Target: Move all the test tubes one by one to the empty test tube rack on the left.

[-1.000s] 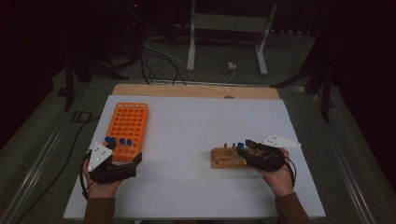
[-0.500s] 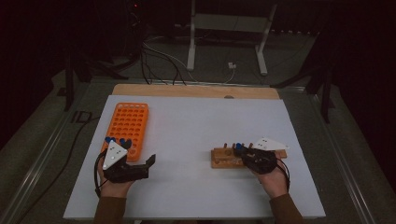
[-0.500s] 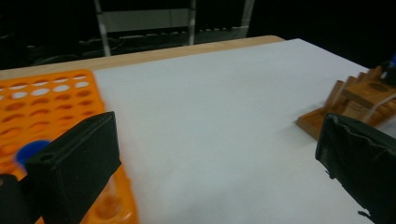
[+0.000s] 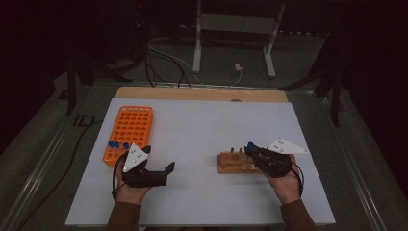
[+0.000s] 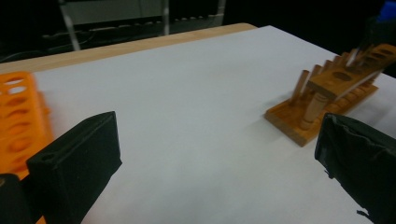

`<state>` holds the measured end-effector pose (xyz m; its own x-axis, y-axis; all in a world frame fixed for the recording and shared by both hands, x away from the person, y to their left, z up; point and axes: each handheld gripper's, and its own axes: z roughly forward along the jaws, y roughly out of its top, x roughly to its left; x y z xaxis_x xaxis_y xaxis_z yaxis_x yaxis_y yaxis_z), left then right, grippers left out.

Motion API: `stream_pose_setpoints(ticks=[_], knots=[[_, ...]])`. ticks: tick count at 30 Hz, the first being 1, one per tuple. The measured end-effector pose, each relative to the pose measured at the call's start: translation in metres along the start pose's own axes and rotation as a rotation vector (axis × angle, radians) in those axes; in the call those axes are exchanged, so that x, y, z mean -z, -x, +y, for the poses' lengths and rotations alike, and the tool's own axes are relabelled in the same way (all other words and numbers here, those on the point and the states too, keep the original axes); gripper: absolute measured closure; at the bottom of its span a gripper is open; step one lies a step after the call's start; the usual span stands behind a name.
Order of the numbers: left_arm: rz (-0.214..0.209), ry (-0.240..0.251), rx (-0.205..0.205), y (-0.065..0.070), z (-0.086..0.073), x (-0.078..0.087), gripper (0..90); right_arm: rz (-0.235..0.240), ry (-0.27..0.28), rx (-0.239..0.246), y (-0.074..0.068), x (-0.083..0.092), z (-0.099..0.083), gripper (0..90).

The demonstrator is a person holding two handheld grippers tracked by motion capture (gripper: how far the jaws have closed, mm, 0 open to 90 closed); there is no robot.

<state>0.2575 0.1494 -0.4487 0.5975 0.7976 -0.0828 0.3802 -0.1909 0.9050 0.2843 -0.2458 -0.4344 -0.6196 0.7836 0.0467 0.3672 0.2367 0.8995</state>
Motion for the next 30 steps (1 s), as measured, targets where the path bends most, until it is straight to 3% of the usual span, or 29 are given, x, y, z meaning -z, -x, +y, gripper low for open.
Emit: stream_pose_setpoints(ticks=[7, 13, 22, 26, 30], knots=[[-0.074, -0.019, -0.032, 0.022, 0.010, -0.022, 1.3, 0.016, 0.058, -0.054, 0.005, 0.013, 0.009, 77.5], [-0.121, -0.016, -0.065, 0.044, 0.022, -0.039, 2.2, 0.044, 0.076, -0.065, 0.005, 0.022, 0.016, 77.5], [-0.198, 0.005, -0.104, 0.076, 0.038, -0.061, 5.5, 0.145, 0.060, -0.056, -0.006, 0.020, 0.020, 77.5], [-0.210, 0.009, -0.124, 0.089, 0.042, -0.069, 8.2, 0.182, 0.045, -0.050, -0.013, 0.016, 0.020, 77.5], [-0.199, 0.014, -0.153, 0.102, 0.043, -0.076, 17.9, 0.211, 0.038, -0.044, -0.018, 0.013, 0.020, 77.5]])
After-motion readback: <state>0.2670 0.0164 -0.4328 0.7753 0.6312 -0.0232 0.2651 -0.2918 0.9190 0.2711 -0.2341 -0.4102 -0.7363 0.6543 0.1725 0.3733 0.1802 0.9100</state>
